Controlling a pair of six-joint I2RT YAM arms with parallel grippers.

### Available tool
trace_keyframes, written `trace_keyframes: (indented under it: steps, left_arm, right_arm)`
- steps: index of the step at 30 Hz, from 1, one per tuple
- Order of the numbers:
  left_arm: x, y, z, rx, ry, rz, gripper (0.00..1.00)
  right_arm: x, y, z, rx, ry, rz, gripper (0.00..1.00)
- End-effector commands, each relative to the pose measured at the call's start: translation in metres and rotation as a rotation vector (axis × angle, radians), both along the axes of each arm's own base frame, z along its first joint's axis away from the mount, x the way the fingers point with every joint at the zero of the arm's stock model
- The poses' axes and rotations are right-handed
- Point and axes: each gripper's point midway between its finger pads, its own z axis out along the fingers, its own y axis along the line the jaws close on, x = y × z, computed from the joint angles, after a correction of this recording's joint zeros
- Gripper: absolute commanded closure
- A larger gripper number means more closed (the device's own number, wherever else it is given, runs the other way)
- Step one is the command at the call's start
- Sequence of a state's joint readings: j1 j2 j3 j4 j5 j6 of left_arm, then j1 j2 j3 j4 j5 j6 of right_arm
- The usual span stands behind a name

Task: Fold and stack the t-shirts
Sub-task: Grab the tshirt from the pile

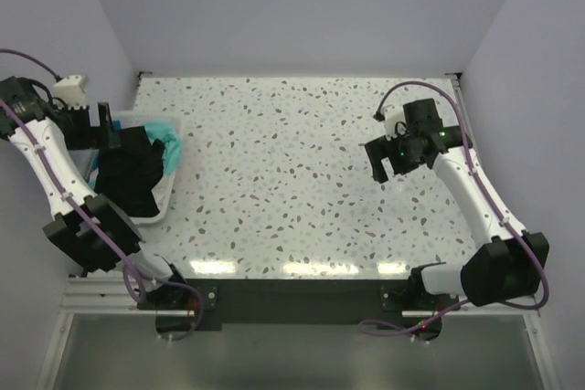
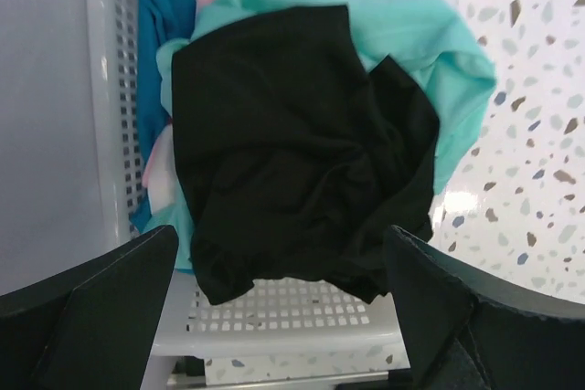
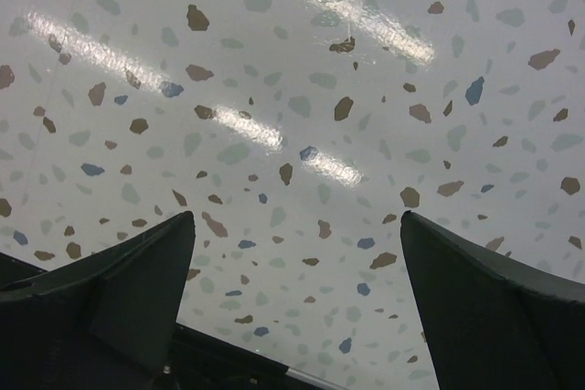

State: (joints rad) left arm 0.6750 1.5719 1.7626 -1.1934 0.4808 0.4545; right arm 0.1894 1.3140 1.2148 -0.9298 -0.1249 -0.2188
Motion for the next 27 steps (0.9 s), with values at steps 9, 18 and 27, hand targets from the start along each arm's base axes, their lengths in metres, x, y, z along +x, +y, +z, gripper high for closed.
trace_keyframes:
  steps: [9,18,27]
  left_arm:
    - [-0.022,0.025,-0.083,0.073,0.188,0.038,0.0]
    - [0.008,-0.02,-0.032,0.157,0.083,-0.083,0.0]
    - [0.005,-0.01,-0.046,0.155,0.143,0.033,0.0]
  right_arm:
    - [0.005,0.005,0.004,0.0,0.027,0.07,0.02]
    - [0.009,0.004,0.006,-0.02,0.041,0.105,0.01]
    - [0.006,0.008,0.008,0.005,0.04,0.109,0.01]
